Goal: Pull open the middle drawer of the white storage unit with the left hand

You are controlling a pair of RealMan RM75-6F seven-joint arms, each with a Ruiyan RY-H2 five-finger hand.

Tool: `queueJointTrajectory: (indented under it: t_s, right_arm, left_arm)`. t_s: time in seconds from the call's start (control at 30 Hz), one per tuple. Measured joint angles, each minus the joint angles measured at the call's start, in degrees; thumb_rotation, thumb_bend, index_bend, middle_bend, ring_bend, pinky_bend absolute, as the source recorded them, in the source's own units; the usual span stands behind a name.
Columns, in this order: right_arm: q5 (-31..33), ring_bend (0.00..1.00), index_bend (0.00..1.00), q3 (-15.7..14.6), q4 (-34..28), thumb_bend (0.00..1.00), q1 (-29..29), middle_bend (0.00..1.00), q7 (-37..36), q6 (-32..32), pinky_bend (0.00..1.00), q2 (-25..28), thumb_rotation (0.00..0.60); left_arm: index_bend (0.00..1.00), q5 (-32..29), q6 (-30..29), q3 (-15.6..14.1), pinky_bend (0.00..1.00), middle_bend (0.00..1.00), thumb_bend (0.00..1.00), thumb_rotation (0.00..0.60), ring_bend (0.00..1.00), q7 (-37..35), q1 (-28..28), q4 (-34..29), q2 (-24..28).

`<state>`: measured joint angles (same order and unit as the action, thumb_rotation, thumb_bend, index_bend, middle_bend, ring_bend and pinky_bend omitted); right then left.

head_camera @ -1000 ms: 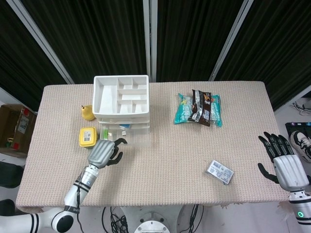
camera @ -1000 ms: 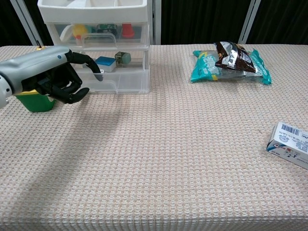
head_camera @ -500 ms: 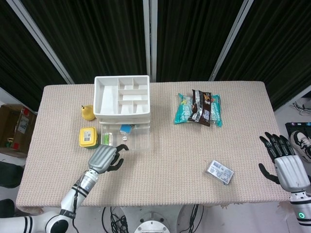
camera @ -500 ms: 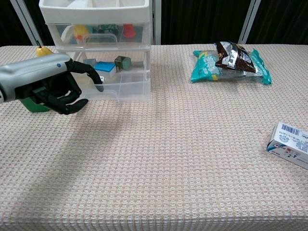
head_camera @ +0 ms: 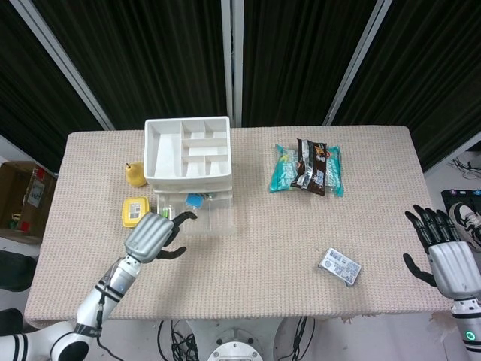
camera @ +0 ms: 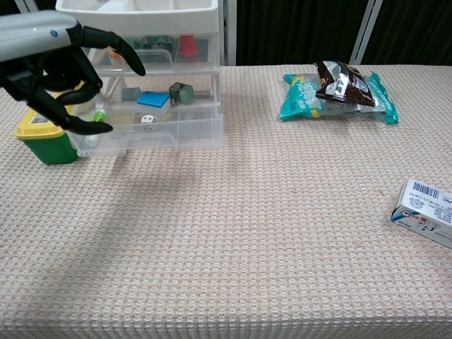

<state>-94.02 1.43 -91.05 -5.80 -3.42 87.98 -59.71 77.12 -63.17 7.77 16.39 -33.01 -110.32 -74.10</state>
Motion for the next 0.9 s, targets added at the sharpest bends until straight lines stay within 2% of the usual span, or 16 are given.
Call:
queueJointTrajectory:
  t_s: [0.17,0.47,0.6,0.9]
  right_arm:
    - [0.13,0.0,0.0,0.04,0.2,0.28,-0.04,0.0,-0.13,-0.19,0.0,0.04,0.6]
    - [0.49,0.0,0.0,0.02,0.11,0.28,0.21,0.0,0.18,-0.11,0.0,0.18,0.6]
    - [1.27,0.0,0.0,0.12,0.14,0.28,0.37,0.0,0.19,-0.43,0.0,0.18,0.6]
    - [1.61,0.0,0.0,0.3,0.05,0.28,0.05,0.0,0.71,-1.24,0.0,-0.09,0.6]
  left_arm:
    - [0.34,-0.64,3.26,1.86,1.0,0.85,0.23,0.6,0.99,0.36,-3.01,0.7,1.26]
    - [0.39,1.55,9.66,3.74,1.0,0.88,0.23,0.6,0.99,4.36,-10.82,14.04,-0.02]
    - [0.4,4.39,12.61,2.84,1.0,0.88,0.23,0.6,0.99,6.76,-14.06,19.01,-0.85]
    - [0.43,8.21,12.65,-0.14,1.0,0.88,0.23,0.6,1.0,7.73,-15.59,22.06,-2.81]
